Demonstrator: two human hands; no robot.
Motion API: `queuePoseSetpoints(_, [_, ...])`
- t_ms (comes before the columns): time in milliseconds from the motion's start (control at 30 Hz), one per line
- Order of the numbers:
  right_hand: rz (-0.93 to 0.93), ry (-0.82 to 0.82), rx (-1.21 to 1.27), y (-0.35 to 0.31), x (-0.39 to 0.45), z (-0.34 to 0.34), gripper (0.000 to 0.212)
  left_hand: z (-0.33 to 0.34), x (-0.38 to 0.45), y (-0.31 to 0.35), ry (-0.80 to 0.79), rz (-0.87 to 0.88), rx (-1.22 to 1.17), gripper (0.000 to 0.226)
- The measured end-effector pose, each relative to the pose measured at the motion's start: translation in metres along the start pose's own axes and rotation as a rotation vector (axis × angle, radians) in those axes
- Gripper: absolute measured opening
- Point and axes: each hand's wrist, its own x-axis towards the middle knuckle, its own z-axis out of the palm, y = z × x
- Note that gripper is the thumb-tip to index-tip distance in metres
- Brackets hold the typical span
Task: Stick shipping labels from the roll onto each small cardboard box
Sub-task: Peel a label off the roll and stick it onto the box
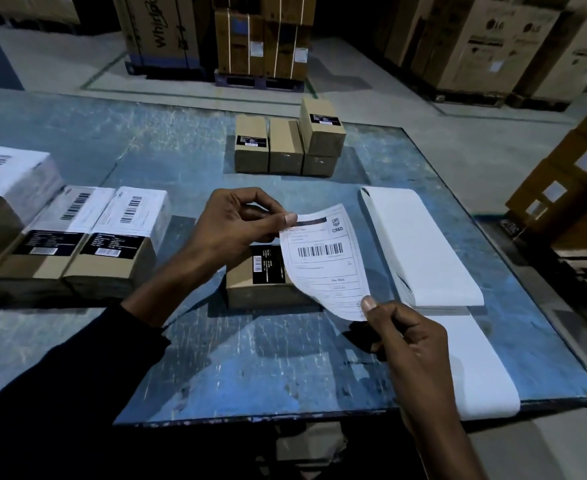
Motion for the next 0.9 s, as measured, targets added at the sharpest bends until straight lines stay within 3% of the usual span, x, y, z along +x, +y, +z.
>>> queuePoseSetpoints(167, [0.017, -0.002, 0.025, 0.0, -0.002, 0.002, 0.034, 0.0, -0.001, -0.011, 0.019, -0.06, -0.15, 0.024])
queuePoseSetpoints(700, [0.091, -0.009, -0.03, 0.002, 0.004, 0.001, 0.038, 0.001, 0.011, -0.026, -0.025, 0.029, -0.093, 0.013])
queuePoseSetpoints(900, [0.086, -0.007, -0.031, 0.003, 0.006, 0.0, 0.037, 0.001, 0.012, -0.027, -0.026, 0.03, -0.072, 0.02])
